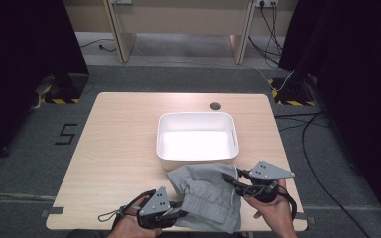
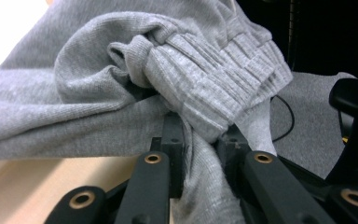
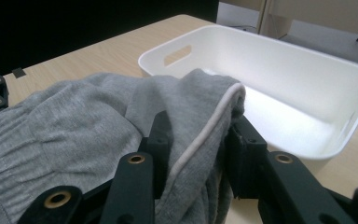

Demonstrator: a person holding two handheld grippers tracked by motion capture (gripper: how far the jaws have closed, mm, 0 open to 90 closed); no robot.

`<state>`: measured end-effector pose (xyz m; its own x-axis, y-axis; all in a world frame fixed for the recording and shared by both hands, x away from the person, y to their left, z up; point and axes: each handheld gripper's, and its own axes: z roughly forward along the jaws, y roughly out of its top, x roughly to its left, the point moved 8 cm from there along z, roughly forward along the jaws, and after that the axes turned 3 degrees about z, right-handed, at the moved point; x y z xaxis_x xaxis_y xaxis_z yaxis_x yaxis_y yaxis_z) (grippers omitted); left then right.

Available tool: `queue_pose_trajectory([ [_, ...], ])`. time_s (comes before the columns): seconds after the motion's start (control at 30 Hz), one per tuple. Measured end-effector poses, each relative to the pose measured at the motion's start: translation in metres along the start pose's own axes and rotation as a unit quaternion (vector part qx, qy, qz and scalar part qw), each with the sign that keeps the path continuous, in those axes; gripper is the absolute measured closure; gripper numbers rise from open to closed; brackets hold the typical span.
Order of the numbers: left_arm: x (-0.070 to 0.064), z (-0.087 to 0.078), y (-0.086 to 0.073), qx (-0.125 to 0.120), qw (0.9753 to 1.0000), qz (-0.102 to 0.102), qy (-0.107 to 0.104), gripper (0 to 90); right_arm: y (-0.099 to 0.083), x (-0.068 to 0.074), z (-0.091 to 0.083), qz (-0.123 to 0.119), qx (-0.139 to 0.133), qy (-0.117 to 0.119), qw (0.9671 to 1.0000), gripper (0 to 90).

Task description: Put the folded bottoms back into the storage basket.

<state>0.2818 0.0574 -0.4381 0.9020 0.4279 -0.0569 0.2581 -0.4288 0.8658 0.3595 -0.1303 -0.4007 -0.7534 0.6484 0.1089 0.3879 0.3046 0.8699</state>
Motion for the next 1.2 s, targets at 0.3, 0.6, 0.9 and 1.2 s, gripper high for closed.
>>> queue_pose_trajectory([
  [0.3,0.020,-0.018,0.031,-0.015,0.9999,-0.001,0.003,76.7,0.041,-0.003,0.000,-0.011,-0.009,0.008,0.9999,67.1],
  [0.6,0.048,-0.035,0.056,-0.027,0.9993,0.001,0.024,76.7,0.090,-0.004,0.006,-0.036,-0.015,0.009,0.9992,67.0],
  [0.9,0.080,-0.030,0.064,-0.019,0.9989,-0.019,0.038,76.7,0.119,-0.018,0.033,-0.032,0.004,0.015,0.9994,67.1],
  [1.2,0.110,-0.020,0.075,-0.011,0.9978,-0.035,0.054,76.7,0.133,-0.041,0.048,-0.026,0.011,0.008,0.9996,67.1],
])
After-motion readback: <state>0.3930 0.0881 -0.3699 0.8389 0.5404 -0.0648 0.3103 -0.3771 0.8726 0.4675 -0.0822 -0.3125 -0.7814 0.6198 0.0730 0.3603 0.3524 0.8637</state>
